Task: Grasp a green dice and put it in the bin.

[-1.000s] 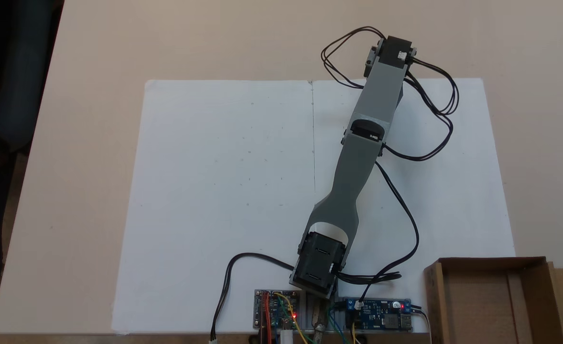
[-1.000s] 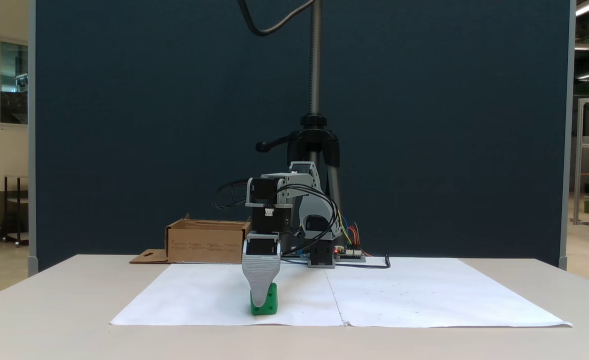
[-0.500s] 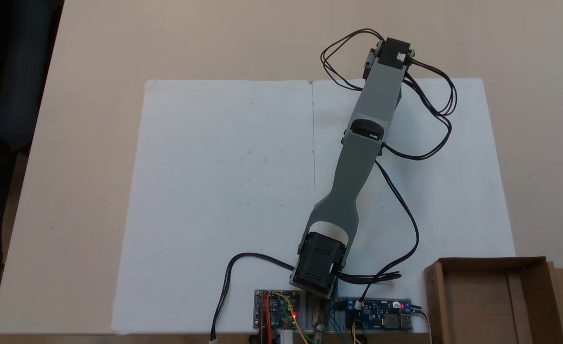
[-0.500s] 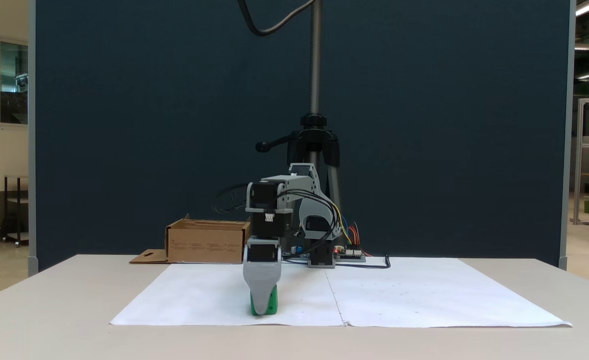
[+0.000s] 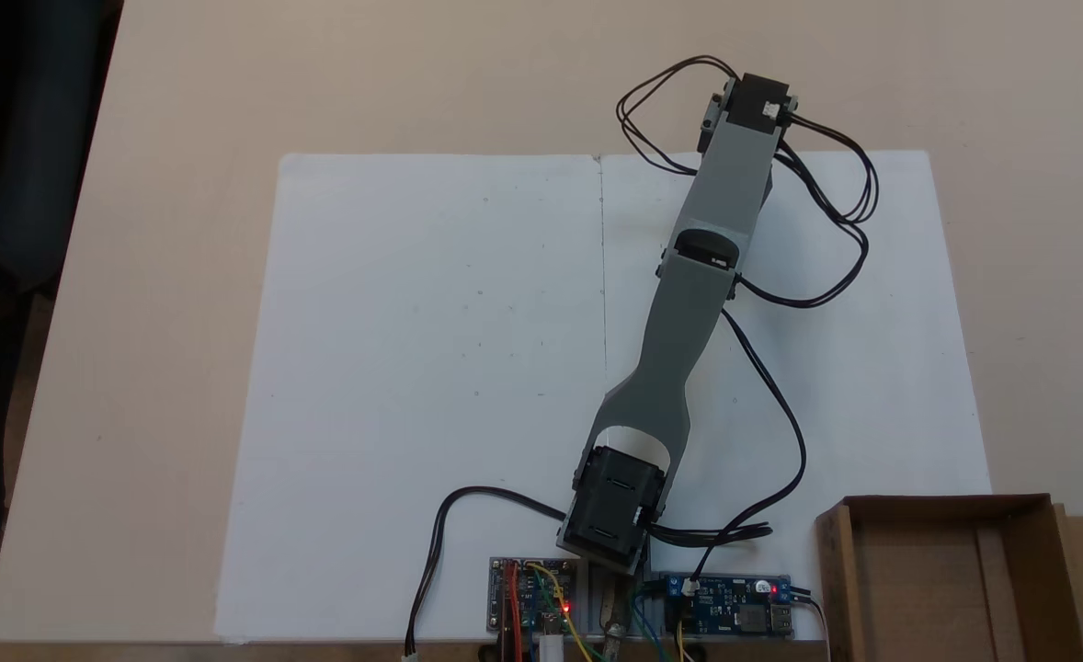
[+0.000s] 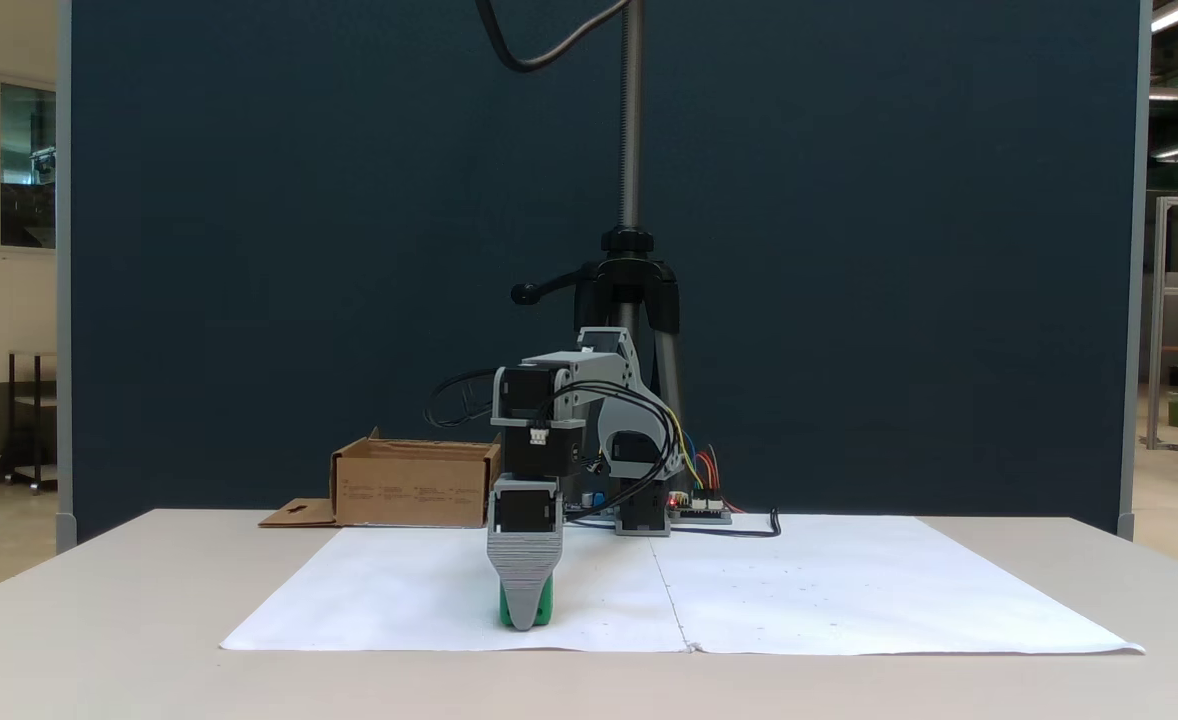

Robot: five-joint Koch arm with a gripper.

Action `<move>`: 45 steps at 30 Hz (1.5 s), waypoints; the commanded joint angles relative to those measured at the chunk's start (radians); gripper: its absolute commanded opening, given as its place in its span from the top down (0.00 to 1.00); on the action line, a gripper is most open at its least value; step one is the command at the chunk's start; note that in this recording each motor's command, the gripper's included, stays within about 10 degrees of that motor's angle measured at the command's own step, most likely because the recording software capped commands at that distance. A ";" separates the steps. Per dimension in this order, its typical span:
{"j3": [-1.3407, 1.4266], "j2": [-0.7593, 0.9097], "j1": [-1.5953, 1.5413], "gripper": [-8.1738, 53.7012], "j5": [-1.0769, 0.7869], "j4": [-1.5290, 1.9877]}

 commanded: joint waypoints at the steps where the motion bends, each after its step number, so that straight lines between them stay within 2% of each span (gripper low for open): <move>1: -0.038 0.032 0.008 0.67 -0.089 -0.038; 4: -0.038 0.051 0.032 0.67 -0.054 -0.046; 7: -0.038 0.115 0.061 0.67 0.087 -0.048; 10: 0.003 0.250 0.135 0.67 0.215 -0.035; 24: 0.225 0.799 0.485 0.67 0.321 0.149; 35: 0.267 0.856 0.939 0.67 0.311 0.192; 45: 0.298 0.844 1.316 0.67 0.083 0.244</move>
